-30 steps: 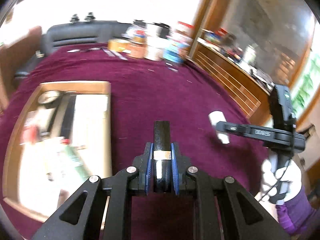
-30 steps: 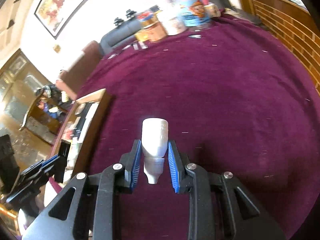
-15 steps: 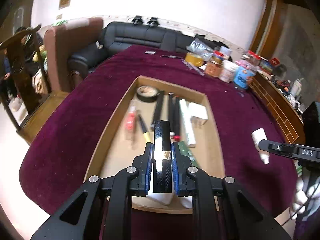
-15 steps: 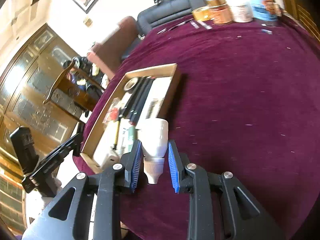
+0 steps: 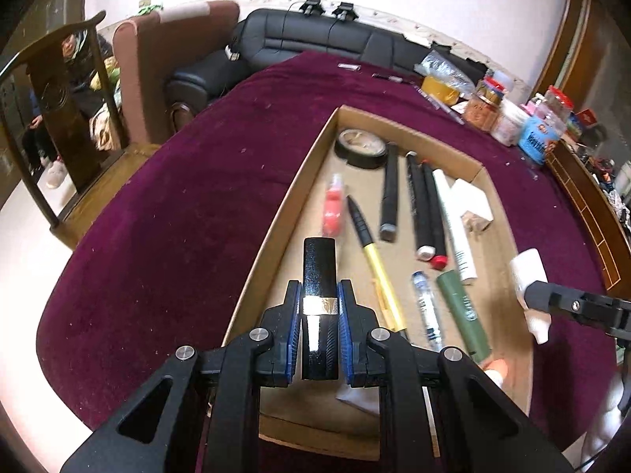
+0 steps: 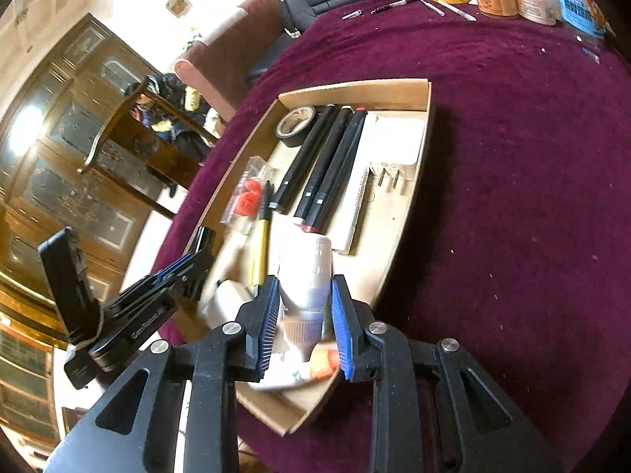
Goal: Organize rigid objects
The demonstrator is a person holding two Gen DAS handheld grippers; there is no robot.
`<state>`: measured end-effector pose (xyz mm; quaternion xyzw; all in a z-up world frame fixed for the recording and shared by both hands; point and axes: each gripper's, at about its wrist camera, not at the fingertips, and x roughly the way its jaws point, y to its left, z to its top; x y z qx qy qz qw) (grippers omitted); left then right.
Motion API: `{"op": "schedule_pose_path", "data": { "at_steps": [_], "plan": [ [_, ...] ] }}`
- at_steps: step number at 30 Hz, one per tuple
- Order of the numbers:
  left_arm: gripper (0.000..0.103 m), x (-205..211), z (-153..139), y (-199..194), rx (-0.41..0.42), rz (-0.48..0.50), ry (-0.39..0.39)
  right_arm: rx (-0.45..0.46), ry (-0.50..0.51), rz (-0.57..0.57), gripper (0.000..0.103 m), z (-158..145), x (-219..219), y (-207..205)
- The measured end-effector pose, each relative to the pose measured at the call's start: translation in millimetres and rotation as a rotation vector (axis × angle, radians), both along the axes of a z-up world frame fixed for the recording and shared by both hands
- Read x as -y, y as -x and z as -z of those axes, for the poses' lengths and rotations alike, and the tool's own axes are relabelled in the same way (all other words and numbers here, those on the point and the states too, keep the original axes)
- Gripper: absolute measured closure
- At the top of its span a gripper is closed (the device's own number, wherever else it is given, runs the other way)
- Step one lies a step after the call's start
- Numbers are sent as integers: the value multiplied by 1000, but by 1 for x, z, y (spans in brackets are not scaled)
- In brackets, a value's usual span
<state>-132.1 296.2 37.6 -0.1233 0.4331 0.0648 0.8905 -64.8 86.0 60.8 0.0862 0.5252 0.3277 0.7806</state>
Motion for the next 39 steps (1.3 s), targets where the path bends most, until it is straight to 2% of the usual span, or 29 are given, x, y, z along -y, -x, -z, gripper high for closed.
{"op": "schedule_pose_path", "data": {
  "at_steps": [4, 7, 10, 11, 13, 15, 21, 27, 29, 33, 39],
  "plan": [
    [88, 3, 6, 0, -12, 9, -6, 88, 120, 29, 79, 2, -14, -3],
    [88, 7, 3, 4, 10, 19, -19, 154, 210, 44, 79, 3, -22, -5],
    [87, 11, -1, 7, 28, 23, -36, 165, 244, 52, 79, 6, -26, -8],
    [84, 11, -3, 8, 34, 24, -32, 159, 247, 57, 79, 7, -26, -10],
    [71, 10, -6, 10, 48, 22, -17, 158, 266, 70, 79, 10, -28, -12],
    [62, 9, -12, 15, 69, 14, -6, 167, 278, 78, 79, 10, -30, -13],
    [52, 13, -22, 24, 113, 7, 0, 164, 281, 108, 75, 9, -29, -16],
    [51, 21, -28, 29, 140, 1, -25, 195, 207, 144, 74, -3, -11, -8],
    [50, 24, -30, 32, 152, -4, -41, 221, 197, 151, 72, -9, -5, -3],
    [45, 33, -35, 37, 172, -18, -92, 271, 186, 186, 52, -18, 10, 8],
    [44, 48, -40, 44, 187, -21, -127, 328, 202, 222, 52, -22, 29, 28]
  ]
}}
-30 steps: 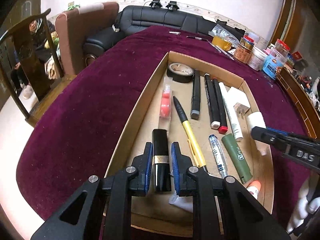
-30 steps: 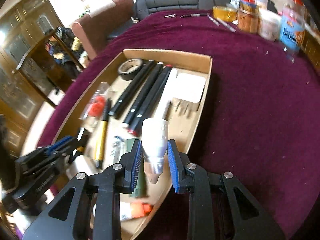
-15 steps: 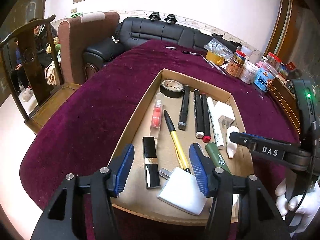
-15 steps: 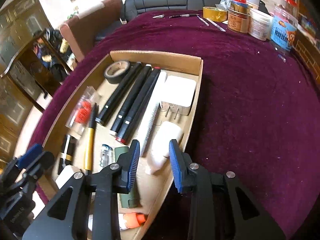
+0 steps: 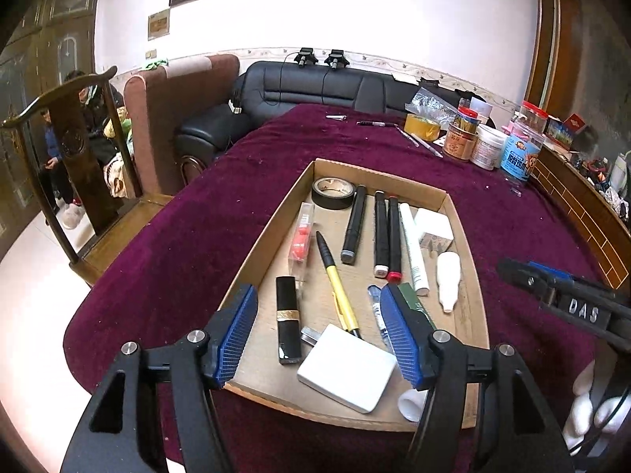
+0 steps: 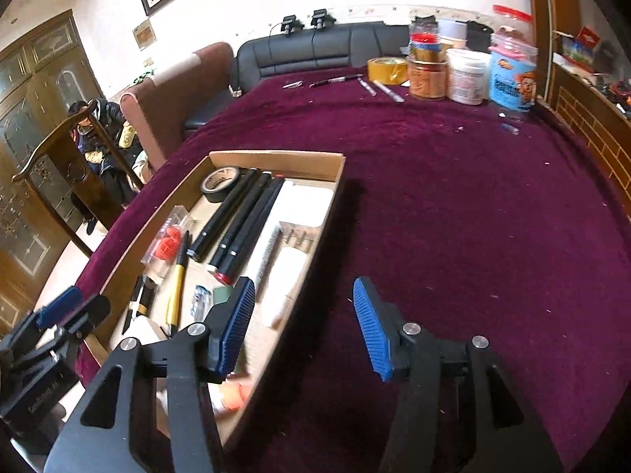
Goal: Organize rigid objects
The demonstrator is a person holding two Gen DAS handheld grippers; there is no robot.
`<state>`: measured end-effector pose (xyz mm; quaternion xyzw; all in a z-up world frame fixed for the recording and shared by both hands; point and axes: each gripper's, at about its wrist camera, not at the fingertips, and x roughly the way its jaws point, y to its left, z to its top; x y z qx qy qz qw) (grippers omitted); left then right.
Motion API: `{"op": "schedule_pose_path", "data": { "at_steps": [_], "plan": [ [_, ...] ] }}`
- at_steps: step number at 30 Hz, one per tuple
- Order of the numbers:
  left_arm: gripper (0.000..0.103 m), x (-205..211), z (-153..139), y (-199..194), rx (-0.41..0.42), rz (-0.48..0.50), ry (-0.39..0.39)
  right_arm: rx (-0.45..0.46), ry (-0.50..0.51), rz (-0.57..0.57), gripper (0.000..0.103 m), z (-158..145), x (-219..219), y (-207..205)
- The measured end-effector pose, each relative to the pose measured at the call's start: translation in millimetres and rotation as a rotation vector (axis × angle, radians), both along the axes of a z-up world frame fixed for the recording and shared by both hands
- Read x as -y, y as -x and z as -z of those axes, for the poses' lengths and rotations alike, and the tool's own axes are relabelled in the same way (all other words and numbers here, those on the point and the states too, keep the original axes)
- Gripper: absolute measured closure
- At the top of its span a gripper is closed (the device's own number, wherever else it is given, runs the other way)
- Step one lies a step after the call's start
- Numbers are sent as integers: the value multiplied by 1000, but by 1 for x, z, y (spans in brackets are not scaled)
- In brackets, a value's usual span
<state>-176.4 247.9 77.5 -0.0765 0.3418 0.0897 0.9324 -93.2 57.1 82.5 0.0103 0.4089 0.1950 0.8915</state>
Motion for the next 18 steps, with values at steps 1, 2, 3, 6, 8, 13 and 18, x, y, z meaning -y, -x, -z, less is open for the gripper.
{"op": "schedule_pose_path", "data": {
  "at_steps": [1, 2, 3, 6, 8, 13, 18],
  "plan": [
    [44, 2, -1, 2, 4, -3, -3, 14, 11, 3, 52, 0, 2, 5],
    [44, 5, -3, 4, 14, -8, -10, 28, 20, 3, 52, 0, 4, 9],
    [43, 8, -6, 7, 23, -13, -18, 40, 28, 3, 52, 0, 6, 13],
    [34, 18, -15, 14, 56, -34, -52, 66, 40, -1, 46, -1, 11, 24],
    [30, 24, -20, 19, 74, -47, -74, 77, 40, -1, 44, -1, 15, 31],
    [26, 39, -30, 29, 106, -80, -123, 84, 31, -3, 44, 1, 26, 45],
    [20, 54, -38, 39, 141, -104, -173, 96, 28, 0, 44, 1, 35, 57]
  ]
}}
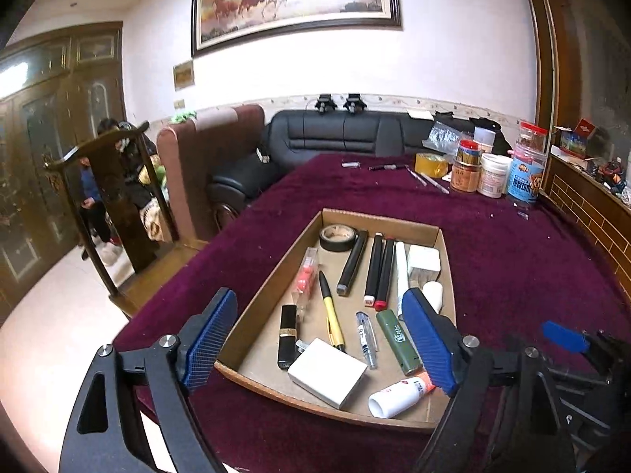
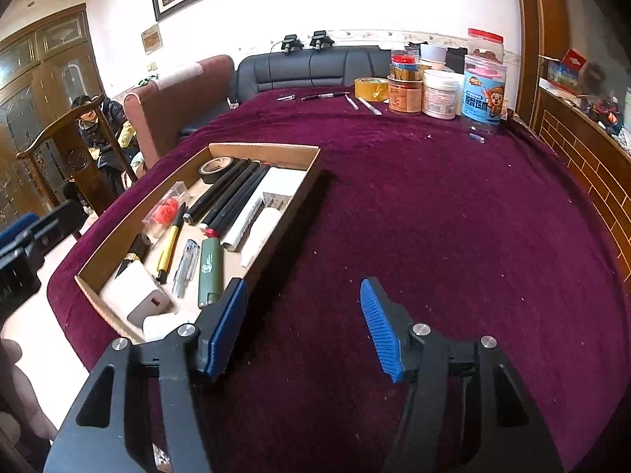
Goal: Organize rigid objects
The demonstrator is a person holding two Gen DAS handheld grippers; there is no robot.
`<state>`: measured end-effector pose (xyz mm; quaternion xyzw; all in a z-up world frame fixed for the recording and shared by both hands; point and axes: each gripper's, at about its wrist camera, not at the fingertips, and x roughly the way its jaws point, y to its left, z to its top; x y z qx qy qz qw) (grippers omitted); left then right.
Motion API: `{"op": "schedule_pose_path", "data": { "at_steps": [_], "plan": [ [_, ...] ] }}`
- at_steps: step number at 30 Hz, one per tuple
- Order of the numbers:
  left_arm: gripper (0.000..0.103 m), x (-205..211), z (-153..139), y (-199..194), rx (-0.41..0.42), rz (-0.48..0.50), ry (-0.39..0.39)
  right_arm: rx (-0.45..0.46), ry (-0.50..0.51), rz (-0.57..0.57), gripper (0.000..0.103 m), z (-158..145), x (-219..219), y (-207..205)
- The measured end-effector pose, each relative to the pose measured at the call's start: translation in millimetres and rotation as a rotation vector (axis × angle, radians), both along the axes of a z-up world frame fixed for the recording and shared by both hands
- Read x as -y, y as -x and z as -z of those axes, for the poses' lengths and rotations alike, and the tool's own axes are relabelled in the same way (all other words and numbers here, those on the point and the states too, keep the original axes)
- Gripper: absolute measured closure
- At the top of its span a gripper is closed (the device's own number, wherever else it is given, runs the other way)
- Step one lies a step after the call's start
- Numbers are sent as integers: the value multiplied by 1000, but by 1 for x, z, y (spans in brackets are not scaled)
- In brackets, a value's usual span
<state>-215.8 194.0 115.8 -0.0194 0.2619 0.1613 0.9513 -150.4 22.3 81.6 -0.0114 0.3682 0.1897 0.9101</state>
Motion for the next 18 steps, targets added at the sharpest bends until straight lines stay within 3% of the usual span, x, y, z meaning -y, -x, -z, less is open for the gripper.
{"op": "schedule_pose_path", "data": {
  "at_steps": [6, 9, 13, 16, 18],
  "plan": [
    [6, 17, -12, 15, 69, -71, -80, 14, -6, -16, 40, 0, 2, 15],
    [1, 25, -26, 37, 177, -153, -137, 31, -6, -24, 40, -2, 2, 22],
    [1, 29, -39, 64, 297, -190, -119, 43, -18, -23, 40, -3, 4, 27],
    [1, 33, -45, 67, 301, -171, -101, 43, -32, -17, 40, -3, 7, 29],
    [1, 36, -46, 56, 260, -135, -104, 41, -39, -15, 40, -3, 9, 31]
  ]
}}
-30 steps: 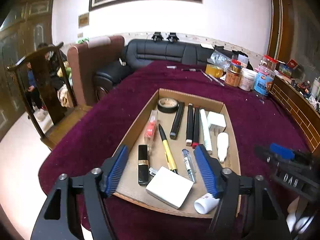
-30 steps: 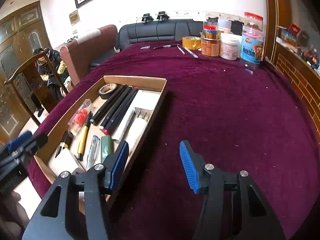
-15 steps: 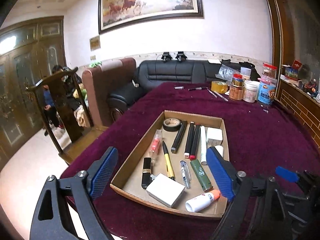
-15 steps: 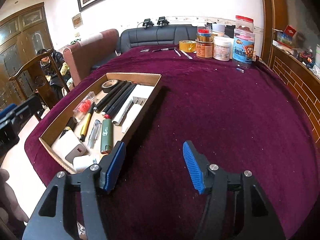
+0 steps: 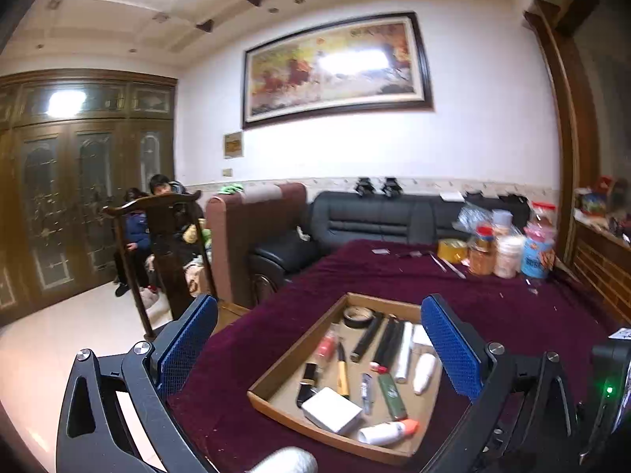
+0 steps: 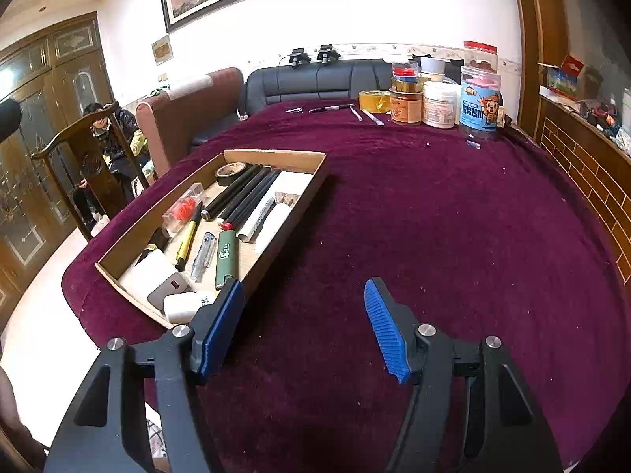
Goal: Organize rigid objects
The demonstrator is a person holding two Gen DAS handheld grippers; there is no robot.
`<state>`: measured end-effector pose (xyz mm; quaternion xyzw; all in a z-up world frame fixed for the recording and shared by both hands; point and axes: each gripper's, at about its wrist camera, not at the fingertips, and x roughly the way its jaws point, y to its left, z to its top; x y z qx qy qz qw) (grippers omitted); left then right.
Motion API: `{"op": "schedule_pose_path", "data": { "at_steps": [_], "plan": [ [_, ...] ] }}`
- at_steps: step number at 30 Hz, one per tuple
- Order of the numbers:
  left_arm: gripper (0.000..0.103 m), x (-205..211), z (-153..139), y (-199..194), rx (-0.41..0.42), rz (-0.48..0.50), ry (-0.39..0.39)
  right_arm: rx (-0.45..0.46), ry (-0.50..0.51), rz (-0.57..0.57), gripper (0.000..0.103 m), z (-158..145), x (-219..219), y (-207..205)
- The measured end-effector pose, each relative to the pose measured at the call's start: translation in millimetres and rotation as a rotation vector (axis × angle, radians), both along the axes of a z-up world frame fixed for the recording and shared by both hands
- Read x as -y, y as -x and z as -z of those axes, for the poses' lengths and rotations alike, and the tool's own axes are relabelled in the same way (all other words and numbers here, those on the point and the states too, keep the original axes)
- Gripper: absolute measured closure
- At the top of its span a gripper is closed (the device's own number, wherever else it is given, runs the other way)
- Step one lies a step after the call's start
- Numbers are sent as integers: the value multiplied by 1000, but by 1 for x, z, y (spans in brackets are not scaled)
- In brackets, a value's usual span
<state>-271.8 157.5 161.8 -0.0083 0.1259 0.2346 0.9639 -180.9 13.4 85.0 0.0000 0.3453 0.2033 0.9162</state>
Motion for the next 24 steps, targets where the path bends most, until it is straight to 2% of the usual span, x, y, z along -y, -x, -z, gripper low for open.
{"op": "schedule_pose_path", "data": {
  "at_steps": [4, 6, 7, 11, 15, 24],
  "plan": [
    [1, 0, 9, -22, -116, 43, 81, 6, 11, 7, 38, 4, 2, 4],
    [1, -3, 21, -33, -173, 60, 132, 11, 34, 17, 31, 7, 2, 5],
    [1, -1, 24, -35, -193, 61, 141, 16, 51, 27, 28, 9, 2, 5],
    [1, -3, 44, -47, -283, 12, 162, 25, 84, 35, 28, 14, 1, 5],
    [1, -9, 58, -52, -333, -19, 189, 24, 111, 33, 24, 20, -3, 2],
    [1, -26, 71, -63, -373, -22, 223, 47, 184, 4, 24, 18, -20, -3]
  ]
}}
